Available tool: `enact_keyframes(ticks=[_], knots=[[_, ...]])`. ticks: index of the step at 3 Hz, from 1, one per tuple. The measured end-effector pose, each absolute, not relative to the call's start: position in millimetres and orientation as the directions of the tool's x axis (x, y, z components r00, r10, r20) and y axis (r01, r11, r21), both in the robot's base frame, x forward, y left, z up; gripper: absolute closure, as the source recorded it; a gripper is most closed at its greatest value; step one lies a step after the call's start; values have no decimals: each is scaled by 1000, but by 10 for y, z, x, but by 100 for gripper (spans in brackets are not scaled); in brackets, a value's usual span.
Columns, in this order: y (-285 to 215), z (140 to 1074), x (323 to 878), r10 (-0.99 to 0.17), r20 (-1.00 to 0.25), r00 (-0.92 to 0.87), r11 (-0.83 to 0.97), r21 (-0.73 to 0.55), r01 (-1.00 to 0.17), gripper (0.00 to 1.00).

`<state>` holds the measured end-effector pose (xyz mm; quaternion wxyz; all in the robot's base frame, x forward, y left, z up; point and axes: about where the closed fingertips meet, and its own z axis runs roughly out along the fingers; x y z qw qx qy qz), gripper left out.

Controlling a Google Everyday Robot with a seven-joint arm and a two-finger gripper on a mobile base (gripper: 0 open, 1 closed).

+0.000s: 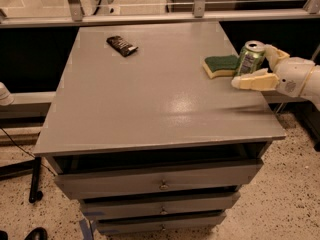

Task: Move green can near sponge

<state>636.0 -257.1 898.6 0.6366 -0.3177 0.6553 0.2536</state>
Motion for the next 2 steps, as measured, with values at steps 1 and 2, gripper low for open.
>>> enact_keyframes(ticks=[1,2], knots=[[-2642,9241,6098,-147,-989,19,646,-110,-755,0],[-3015,9813,5437,-253,-967,39,665,-203,-719,0]])
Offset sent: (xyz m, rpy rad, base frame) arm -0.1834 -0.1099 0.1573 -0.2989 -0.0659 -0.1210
